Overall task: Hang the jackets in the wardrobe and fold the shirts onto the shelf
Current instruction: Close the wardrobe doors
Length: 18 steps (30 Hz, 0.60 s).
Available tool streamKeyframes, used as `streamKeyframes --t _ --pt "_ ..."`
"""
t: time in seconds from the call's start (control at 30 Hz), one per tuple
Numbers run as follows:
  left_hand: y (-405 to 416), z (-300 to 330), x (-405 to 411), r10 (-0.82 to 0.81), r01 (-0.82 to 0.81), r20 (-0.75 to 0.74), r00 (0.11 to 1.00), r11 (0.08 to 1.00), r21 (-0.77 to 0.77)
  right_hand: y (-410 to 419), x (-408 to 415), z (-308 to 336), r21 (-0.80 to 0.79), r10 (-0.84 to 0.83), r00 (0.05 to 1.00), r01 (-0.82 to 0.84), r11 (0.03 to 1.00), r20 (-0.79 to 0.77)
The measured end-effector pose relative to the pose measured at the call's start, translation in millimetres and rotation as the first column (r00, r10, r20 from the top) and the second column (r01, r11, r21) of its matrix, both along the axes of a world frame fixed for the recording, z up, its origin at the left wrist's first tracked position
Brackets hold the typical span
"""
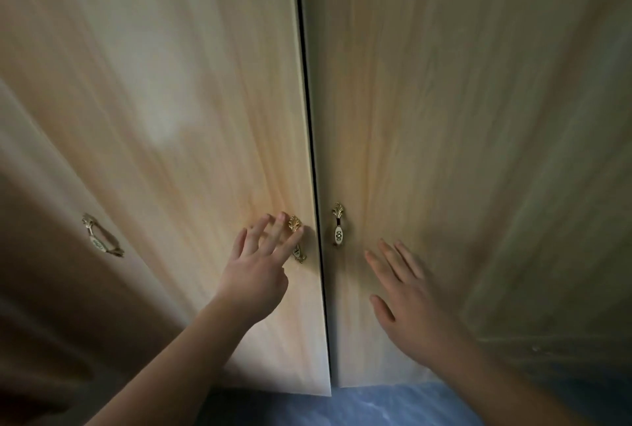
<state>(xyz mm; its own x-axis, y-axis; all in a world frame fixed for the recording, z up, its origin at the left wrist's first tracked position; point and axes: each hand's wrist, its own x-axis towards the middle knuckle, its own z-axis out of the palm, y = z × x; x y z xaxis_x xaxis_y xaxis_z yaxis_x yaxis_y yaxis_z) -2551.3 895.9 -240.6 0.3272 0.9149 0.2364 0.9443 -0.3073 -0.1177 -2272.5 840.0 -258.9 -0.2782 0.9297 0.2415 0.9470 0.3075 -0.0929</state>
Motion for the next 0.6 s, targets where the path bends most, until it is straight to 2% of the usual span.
streamKeyframes --t 0.37,0.6 --pt "27 -5 10 0.095 -0.095 -0.021 0.995 0.995 -0.002 42 15 -9 -0.032 0.135 0.989 -0.137 0.99 -0.053" --pt "28 7 21 0.14 -0.13 0.07 0.988 0.984 -0.124 15 15 -8 -0.025 0.113 0.991 -0.115 0.993 -0.078"
